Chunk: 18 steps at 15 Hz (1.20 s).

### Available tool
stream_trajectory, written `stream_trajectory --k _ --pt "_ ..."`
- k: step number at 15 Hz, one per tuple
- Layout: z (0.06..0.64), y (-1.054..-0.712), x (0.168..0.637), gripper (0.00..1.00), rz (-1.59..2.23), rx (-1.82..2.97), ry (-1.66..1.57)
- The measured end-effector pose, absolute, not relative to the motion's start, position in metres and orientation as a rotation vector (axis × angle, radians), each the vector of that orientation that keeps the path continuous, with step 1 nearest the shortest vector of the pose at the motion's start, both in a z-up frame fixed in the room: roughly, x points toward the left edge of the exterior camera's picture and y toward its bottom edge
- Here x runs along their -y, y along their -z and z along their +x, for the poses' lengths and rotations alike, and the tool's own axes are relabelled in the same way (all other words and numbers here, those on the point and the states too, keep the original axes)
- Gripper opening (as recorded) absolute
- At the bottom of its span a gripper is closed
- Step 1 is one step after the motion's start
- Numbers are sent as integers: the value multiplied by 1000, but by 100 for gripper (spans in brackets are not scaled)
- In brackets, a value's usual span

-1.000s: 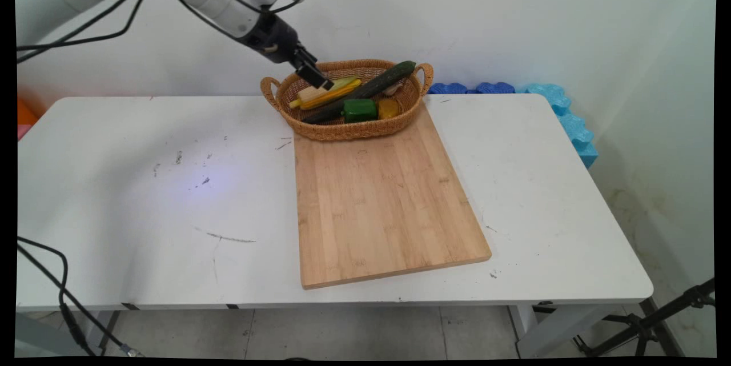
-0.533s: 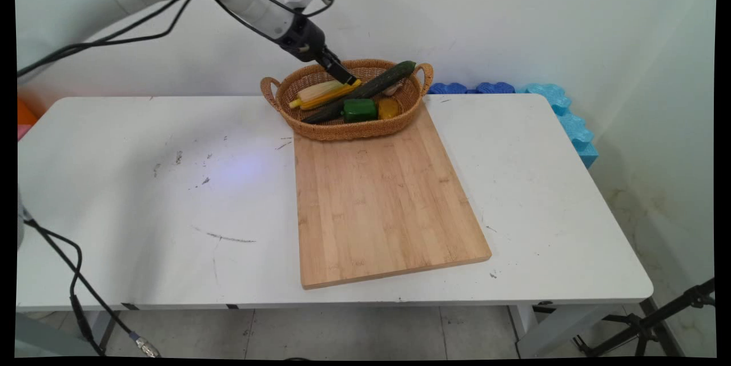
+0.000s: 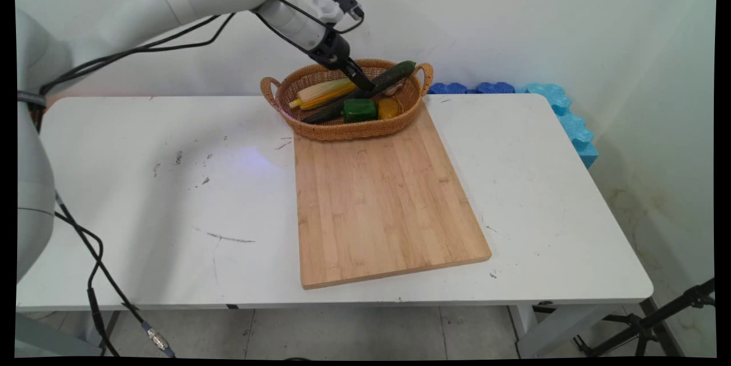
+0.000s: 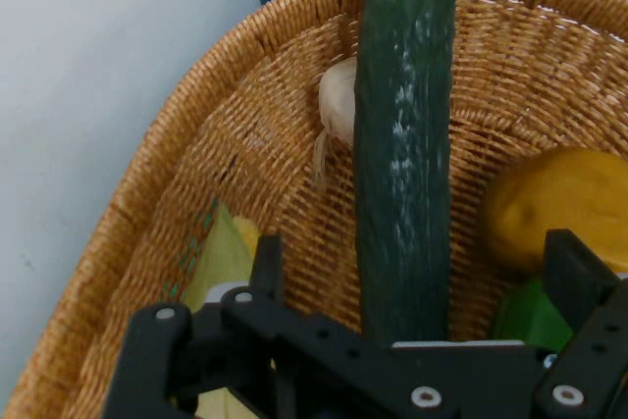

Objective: Pick up the cucumber from the vegetable basket

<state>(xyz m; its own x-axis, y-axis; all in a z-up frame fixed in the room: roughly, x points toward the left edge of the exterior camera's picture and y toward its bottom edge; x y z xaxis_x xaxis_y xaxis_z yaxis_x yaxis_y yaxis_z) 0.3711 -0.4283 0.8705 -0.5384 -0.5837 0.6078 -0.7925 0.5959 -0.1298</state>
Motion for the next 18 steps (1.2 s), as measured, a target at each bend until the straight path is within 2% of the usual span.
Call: stream_trajectory --k 14,15,18 --pt "348 -839 458 100 1059 2384 -544" --pt "347 -838 459 0 1056 2388 -544" --pt "346 -836 462 0 1048 2397 -547"
